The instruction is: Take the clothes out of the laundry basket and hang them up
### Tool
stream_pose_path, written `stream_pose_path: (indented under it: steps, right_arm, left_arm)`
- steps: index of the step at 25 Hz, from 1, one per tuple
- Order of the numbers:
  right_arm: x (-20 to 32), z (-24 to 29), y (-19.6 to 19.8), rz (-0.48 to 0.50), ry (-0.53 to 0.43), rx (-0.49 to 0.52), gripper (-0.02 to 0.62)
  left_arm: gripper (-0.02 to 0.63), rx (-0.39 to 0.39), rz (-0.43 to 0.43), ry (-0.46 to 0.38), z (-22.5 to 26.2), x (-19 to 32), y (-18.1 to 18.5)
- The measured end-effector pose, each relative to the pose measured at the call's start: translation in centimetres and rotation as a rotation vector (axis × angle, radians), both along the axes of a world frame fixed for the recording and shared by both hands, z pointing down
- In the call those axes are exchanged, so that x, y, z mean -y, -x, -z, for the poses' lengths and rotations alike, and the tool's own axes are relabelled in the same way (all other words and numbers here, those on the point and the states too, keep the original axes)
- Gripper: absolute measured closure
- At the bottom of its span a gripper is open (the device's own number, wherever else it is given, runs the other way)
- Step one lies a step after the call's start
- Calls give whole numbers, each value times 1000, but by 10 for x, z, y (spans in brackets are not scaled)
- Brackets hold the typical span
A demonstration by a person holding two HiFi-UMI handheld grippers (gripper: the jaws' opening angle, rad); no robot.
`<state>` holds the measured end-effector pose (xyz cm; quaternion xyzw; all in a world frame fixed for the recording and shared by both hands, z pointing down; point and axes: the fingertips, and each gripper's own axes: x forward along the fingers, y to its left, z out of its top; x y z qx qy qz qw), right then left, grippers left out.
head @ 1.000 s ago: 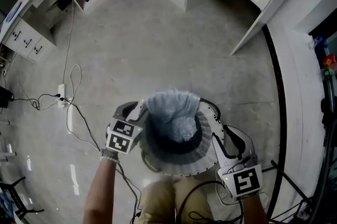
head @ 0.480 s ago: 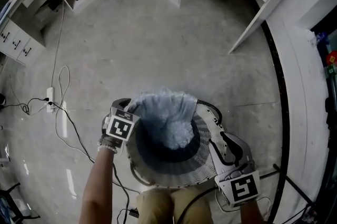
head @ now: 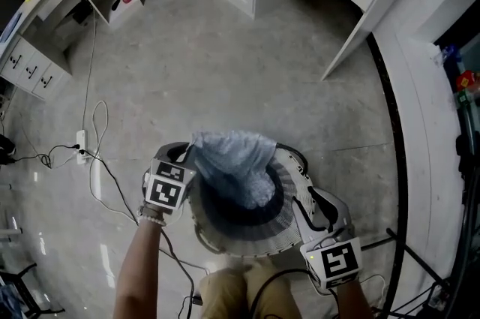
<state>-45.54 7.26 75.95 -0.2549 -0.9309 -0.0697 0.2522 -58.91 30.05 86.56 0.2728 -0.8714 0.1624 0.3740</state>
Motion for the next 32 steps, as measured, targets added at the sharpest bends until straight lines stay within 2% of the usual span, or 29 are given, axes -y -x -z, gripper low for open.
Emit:
stream_pose_path:
  steps: [2, 6, 14, 21, 27, 32]
  right_arm:
    - [-1, 19, -5, -15, 6, -17, 472]
    - [-4, 62, -12, -11, 0, 18, 472]
    - [-12, 142, -27, 12, -13, 22, 472]
    - [-35, 203, -18, 104, 5, 52, 448]
    - [-61, 220, 5, 153, 9, 59, 391]
    - [-97, 213, 22, 205, 50, 31, 374]
  left_arm:
    - [589, 32, -16, -16, 36, 5, -6]
    - [589, 92, -55, -29, 113, 10, -18]
    - [589, 213, -165, 27, 265, 20, -49]
    - [588, 368, -190, 48, 413, 16, -67]
    - [588, 503, -186, 46, 520, 15, -84]
    - [588, 598, -178, 27, 595, 19, -94]
